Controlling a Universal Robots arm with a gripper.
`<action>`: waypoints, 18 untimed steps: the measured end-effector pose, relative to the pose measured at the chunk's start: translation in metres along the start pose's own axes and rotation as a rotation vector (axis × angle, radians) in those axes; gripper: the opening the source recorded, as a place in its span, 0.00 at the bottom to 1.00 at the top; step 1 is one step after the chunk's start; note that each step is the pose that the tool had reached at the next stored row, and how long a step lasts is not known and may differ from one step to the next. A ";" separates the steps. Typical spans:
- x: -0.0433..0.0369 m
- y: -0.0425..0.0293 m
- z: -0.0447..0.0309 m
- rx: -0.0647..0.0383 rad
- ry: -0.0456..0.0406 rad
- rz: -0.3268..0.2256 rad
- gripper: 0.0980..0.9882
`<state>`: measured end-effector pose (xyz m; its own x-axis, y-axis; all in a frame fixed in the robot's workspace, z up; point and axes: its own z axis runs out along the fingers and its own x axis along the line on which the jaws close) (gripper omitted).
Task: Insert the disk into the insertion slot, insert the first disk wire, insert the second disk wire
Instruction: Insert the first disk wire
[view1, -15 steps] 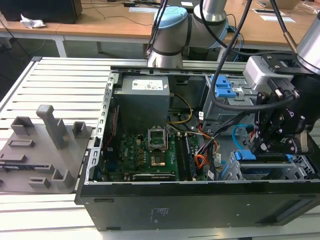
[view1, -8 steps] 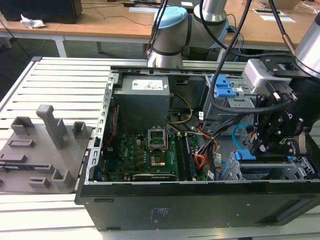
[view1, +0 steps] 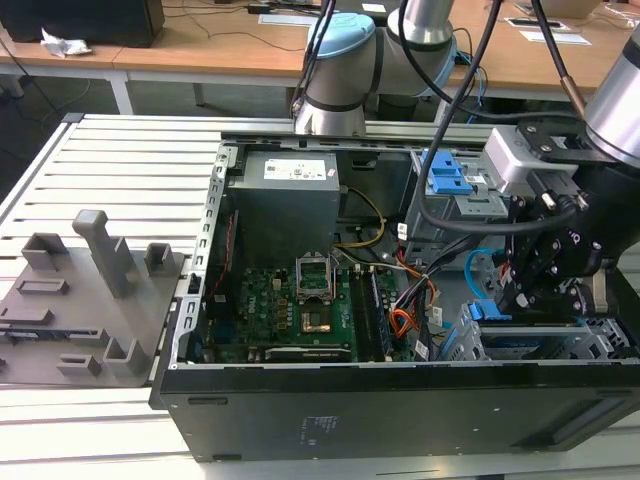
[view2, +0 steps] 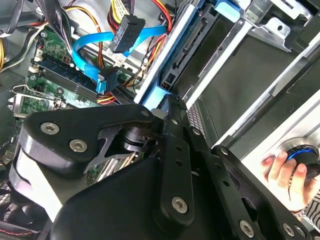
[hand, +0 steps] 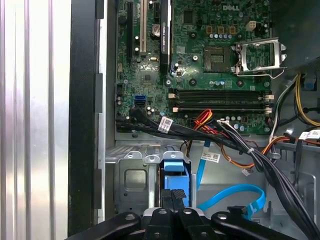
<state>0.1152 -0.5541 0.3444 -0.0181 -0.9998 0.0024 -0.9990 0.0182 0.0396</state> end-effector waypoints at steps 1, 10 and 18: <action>0.0000 0.0000 0.0007 0.000 0.0000 0.000 0.01; 0.0000 -0.0001 0.0034 0.000 0.0000 0.000 0.02; 0.0000 0.0007 -0.0184 0.000 0.0025 0.000 0.09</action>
<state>0.1152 -0.5541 0.3629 -0.0181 -0.9998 0.0048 -0.9990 0.0183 0.0396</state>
